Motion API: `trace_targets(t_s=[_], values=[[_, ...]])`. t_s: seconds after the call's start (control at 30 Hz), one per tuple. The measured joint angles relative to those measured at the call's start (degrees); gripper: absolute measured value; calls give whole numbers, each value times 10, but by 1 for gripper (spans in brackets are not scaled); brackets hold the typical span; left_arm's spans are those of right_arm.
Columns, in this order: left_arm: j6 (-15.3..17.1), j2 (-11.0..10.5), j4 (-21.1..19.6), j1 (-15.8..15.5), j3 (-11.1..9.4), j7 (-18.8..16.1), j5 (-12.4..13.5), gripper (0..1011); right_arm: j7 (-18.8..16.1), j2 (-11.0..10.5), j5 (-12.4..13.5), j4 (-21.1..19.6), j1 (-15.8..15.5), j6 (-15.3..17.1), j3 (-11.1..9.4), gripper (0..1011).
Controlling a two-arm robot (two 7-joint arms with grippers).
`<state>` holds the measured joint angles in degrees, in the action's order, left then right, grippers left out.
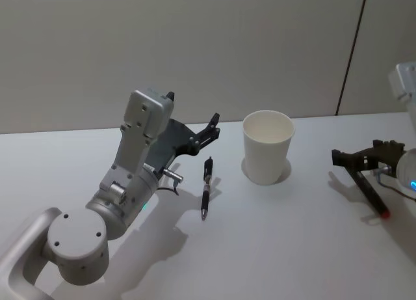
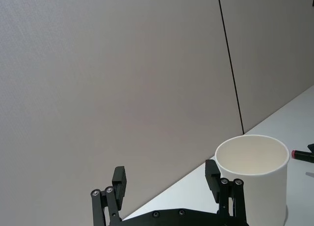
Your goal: Place the pen into the pen holder.
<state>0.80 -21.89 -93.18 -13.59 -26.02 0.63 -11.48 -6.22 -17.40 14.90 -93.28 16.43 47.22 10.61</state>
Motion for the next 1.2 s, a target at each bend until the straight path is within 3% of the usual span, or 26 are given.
trace_targets(t_s=[1.2], values=[[0,0,0,0,0,0,0,1001,24,30,4,71,11,-28,2,1002]])
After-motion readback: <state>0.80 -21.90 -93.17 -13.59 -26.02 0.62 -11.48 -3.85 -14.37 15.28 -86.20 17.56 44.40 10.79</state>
